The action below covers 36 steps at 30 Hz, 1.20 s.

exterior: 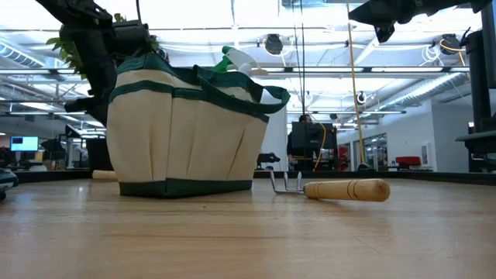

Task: Pick & Place Garden tools in Gardening bag
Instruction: Put the brown hand rake into the brown bag

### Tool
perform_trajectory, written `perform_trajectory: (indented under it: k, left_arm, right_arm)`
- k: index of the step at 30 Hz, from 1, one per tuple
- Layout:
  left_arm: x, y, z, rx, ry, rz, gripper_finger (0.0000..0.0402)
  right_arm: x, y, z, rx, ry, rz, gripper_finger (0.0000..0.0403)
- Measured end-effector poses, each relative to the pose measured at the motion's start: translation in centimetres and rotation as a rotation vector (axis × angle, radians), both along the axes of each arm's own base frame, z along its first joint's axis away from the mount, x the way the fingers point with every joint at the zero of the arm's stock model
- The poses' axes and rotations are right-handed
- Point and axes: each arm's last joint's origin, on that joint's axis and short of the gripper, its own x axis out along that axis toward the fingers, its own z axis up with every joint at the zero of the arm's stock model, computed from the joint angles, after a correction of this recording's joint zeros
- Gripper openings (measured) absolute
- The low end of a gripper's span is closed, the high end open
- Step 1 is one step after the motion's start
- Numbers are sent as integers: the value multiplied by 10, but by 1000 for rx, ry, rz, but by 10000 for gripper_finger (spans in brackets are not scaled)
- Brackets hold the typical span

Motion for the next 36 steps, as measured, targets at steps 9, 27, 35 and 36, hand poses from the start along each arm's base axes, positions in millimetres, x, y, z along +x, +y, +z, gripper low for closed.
perform_trajectory:
  k: [9,27,35,36]
  left_arm:
    - [1,1,0,11,-6,9,154]
    - [3,4,-7,83,122,-146,154]
    - [9,9,-22,67,223,-160,154]
    - [9,10,-24,69,242,-171,154]
  right_arm:
    - [0,0,0,0,0,0,0]
    - [0,0,0,-1,-1,0,0]
    - [0,0,0,4,-2,0,0]
    - [0,0,0,8,-2,-1,0]
